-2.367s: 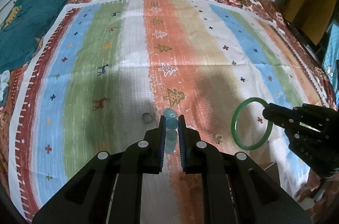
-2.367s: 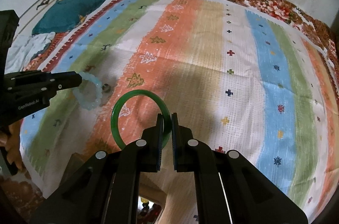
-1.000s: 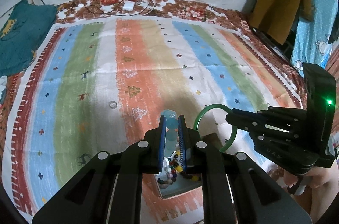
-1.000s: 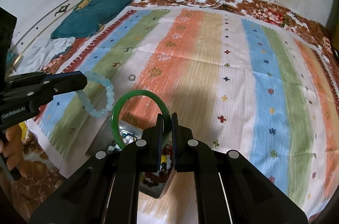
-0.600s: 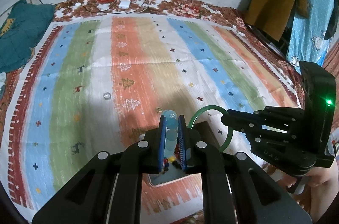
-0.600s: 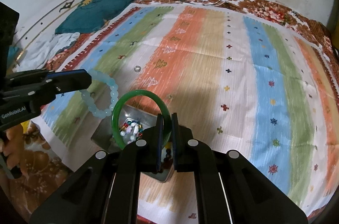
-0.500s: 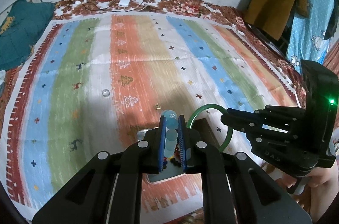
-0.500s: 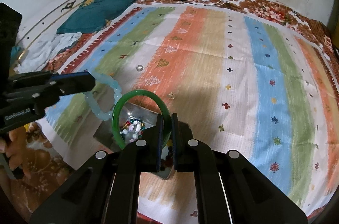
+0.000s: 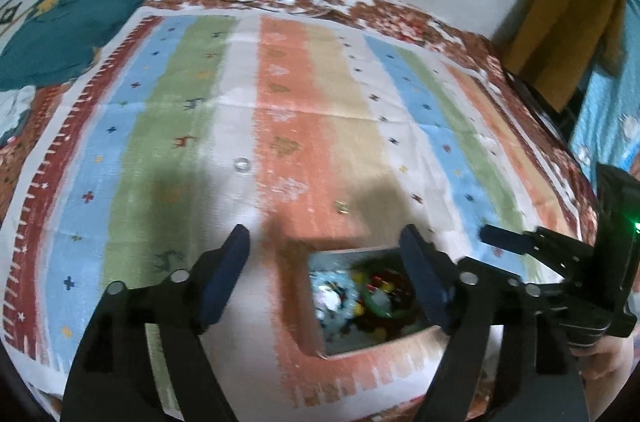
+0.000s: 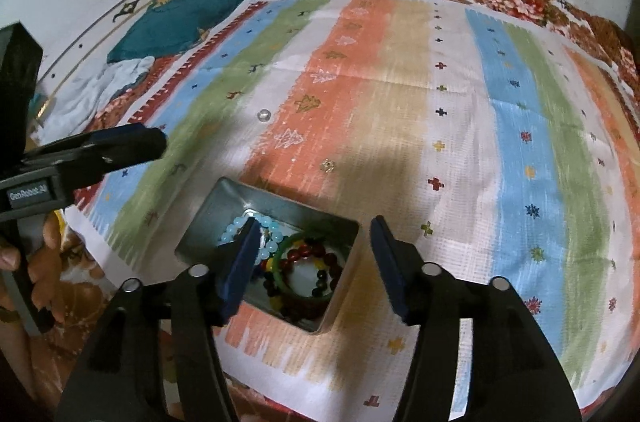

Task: Organize jewelry
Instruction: 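Lower both held pieces into the tin and open both grippers, then move both grippers toward the gold charm and clear ring on the blanket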

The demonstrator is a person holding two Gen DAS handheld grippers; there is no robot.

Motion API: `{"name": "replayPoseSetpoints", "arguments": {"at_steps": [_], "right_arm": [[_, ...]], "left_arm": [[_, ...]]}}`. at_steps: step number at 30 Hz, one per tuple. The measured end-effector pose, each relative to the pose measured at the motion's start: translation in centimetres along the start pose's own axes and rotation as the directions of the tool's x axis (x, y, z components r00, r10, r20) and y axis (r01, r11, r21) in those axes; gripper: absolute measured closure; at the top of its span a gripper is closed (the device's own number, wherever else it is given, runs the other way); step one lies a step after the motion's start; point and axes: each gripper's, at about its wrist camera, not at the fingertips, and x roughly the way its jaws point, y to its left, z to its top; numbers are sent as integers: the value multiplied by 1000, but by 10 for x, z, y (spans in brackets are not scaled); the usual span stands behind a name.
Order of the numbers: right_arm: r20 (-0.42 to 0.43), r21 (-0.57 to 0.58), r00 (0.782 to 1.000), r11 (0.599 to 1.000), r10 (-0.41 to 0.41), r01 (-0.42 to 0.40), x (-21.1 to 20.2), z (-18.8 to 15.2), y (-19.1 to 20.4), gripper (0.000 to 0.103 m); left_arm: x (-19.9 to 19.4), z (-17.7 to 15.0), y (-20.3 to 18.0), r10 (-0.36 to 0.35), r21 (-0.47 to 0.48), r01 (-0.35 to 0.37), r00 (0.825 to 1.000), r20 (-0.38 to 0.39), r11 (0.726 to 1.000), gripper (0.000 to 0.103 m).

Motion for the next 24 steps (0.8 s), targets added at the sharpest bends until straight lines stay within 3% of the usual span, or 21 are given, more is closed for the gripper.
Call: {"name": "replayPoseSetpoints", "arguments": {"at_steps": [9, 24], "right_arm": [[-30, 63, 1000, 998, 6, -4, 19, 18, -16, 28], [-79, 56, 997, 998, -21, 25, 51, 37, -19, 25]], "left_arm": [[22, 14, 24, 24, -78, -27, 999, -41, 997, 7], [62, 35, 40, 122, -48, -126, 989, -87, 991, 6]]}}
